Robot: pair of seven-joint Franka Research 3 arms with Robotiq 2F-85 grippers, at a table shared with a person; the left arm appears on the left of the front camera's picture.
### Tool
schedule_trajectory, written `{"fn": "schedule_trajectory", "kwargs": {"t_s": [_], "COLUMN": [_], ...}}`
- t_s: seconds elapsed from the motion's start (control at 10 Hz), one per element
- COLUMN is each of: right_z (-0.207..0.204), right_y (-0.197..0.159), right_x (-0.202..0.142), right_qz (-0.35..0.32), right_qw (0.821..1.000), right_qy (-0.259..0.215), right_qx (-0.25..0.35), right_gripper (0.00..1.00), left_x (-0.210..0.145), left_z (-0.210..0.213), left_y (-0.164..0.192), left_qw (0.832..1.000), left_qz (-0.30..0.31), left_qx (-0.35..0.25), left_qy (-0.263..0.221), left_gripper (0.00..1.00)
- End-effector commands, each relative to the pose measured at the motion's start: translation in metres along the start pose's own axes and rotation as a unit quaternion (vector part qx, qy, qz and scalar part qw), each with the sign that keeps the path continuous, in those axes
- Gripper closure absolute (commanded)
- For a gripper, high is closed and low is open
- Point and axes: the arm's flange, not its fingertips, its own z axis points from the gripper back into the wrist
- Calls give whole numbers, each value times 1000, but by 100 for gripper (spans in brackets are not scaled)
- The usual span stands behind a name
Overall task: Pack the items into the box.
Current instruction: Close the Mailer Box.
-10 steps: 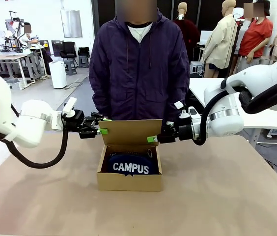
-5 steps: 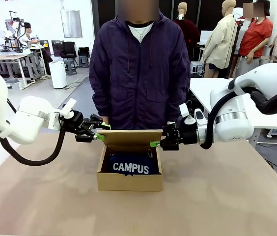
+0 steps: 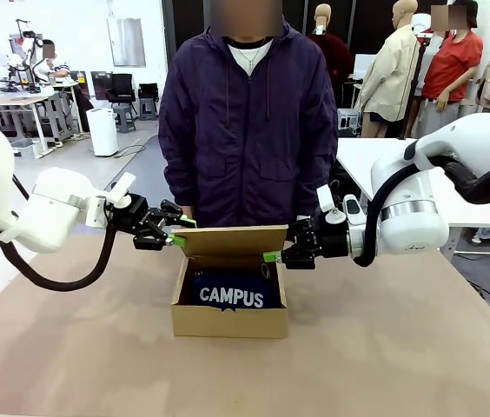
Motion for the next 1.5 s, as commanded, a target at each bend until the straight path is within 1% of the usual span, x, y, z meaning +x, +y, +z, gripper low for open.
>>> {"fn": "schedule_trajectory", "kwargs": {"t_s": [0.0,0.2,0.3,0.5,0.6,0.7,0.8,0.9,1.0,1.1,1.2,1.4], "right_z": [9,49,74,112,126,129,122,112,105,99,123,123], "right_y": [6,11,19,36,39,39,32,25,21,14,28,28], "right_x": [1,6,8,10,8,5,5,10,19,30,9,9], "right_qz": [13,-2,-12,-41,-69,-83,-107,-113,-110,-100,-108,-108], "right_qw": [1000,1000,1000,999,996,993,986,980,977,969,983,983], "right_qy": [3,-4,-7,-10,-34,-66,-98,-117,-137,-166,-113,-113], "right_qx": [-19,-15,-9,-15,-36,-49,-79,-112,-124,-153,-97,-97], "right_gripper": [32,32,32,32,32,32,32,32,32,32,32,32], "left_x": [-8,5,15,34,40,42,43,44,47,47,51,51], "left_z": [6,38,60,92,102,104,99,94,86,76,107,107], "left_y": [-25,-40,-54,-80,-88,-89,-82,-74,-60,-48,-55,-55], "left_qw": [1000,1000,1000,999,998,996,990,983,973,973,984,984], "left_qz": [-24,-24,-16,-29,-36,-41,-38,-27,7,58,10,10], "left_qx": [-9,-10,-5,17,49,84,136,174,218,204,168,168], "left_qy": [-1,6,18,21,13,-3,-19,-43,-79,-87,-50,-50], "left_gripper": [45,45,45,45,45,45,45,45,45,45,45,45]}}
